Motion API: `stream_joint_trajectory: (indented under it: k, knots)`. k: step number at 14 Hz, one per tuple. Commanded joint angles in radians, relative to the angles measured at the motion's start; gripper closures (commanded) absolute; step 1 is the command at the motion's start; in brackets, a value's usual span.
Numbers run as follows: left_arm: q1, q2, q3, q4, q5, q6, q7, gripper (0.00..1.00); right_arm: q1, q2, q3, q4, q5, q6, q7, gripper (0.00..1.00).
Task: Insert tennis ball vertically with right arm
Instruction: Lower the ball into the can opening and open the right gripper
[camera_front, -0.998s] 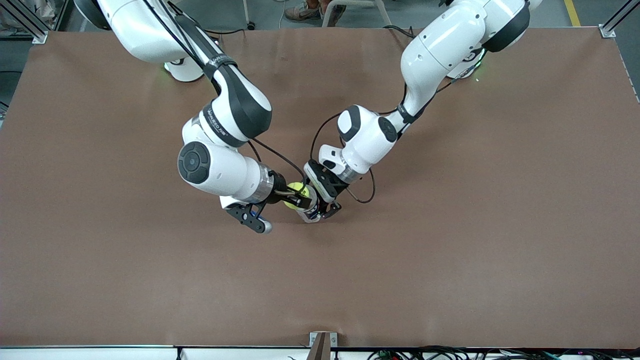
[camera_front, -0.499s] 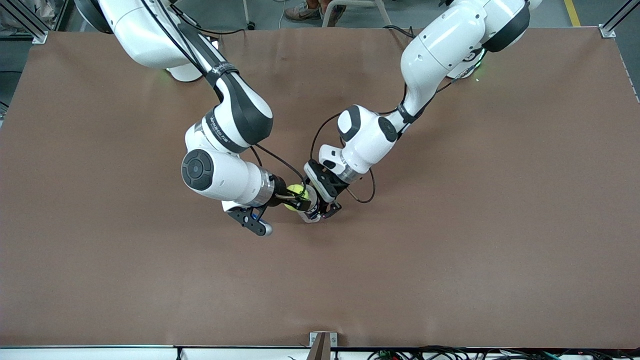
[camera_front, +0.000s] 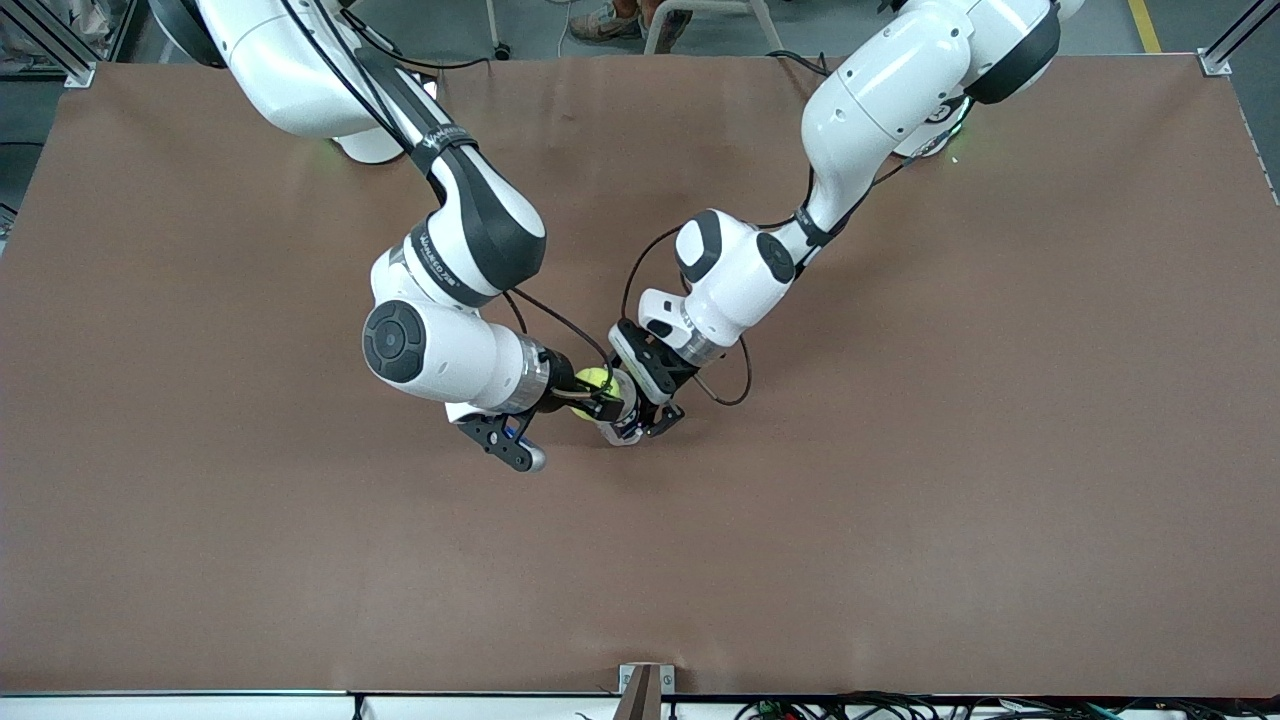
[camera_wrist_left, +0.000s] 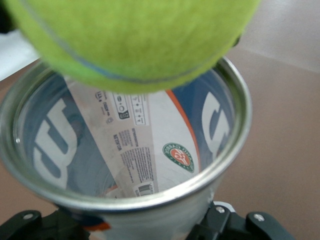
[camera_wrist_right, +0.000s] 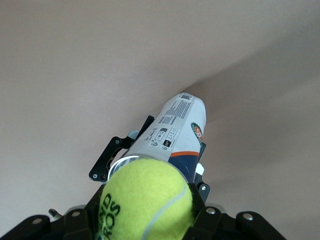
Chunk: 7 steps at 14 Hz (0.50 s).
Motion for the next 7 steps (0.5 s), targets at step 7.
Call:
stream_joint_trajectory:
  k: [7]
  knots:
    - [0.002,0.017,0.013,-0.016,0.003,0.014,0.017,0.23,-0.003,0.015,0.004,0.013,0.036,-0.012,0.008,0.0]
